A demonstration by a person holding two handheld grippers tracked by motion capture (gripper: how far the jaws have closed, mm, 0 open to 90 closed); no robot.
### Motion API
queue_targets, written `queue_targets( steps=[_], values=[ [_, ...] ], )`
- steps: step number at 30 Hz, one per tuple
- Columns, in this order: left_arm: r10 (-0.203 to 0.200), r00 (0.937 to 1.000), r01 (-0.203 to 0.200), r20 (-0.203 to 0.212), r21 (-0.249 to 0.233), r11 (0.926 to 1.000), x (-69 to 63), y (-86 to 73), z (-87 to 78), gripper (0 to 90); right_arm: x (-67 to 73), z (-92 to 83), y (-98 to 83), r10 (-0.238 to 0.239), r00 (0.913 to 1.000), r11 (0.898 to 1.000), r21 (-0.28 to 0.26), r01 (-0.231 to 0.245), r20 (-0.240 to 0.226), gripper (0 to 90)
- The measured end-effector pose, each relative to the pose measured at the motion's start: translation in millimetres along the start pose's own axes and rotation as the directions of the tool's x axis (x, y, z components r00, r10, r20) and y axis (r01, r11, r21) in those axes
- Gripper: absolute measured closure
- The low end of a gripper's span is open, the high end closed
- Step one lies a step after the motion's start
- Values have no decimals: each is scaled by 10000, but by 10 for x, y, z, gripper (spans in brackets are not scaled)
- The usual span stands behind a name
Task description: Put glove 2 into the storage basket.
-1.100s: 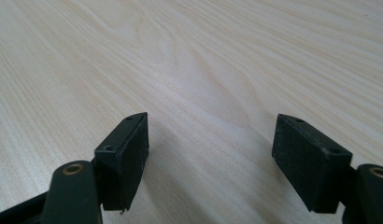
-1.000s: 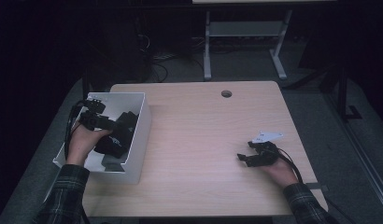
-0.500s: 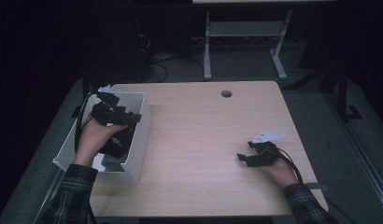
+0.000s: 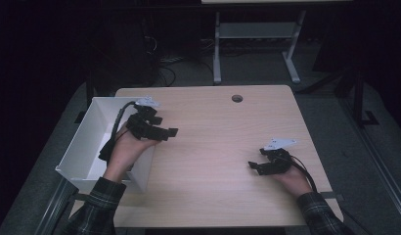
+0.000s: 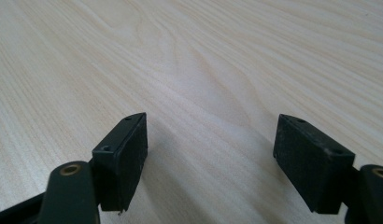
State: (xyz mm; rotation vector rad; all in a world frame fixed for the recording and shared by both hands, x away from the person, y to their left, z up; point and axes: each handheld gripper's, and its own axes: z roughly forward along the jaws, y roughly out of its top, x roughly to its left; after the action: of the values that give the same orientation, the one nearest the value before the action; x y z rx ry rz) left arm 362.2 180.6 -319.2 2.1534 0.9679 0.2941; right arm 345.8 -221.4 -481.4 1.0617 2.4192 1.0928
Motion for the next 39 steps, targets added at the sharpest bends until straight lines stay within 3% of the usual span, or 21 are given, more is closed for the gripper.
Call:
queue_targets(
  steps=[5, 12, 21, 29, 39],
  values=[
    [282, 9986, -294, 445, 278, 9992, -207, -60, 266, 244, 2, 0, 0, -8, 10000, 10000, 5, 8, 2, 257],
    [475, 9960, -512, 753, 477, 9976, -330, -191, 528, 244, 1, -1, 0, -24, 10000, 10000, 32, 24, -8, 256],
    [875, 9923, -921, 878, 491, 9945, -391, -378, 767, 243, 2, 0, 0, -14, 10000, 10000, 18, 14, -6, 255],
    [1326, 9868, -1404, 929, 835, 9866, -434, -622, 1042, 230, 2, 0, 0, -10, 10000, 10000, 18, 10, -6, 255],
    [1610, 9831, -1711, 873, 1253, 9772, -435, -838, 1245, 202, 2, -1, 0, -3, 10000, 10000, 28, 3, -8, 255]
  ],
)
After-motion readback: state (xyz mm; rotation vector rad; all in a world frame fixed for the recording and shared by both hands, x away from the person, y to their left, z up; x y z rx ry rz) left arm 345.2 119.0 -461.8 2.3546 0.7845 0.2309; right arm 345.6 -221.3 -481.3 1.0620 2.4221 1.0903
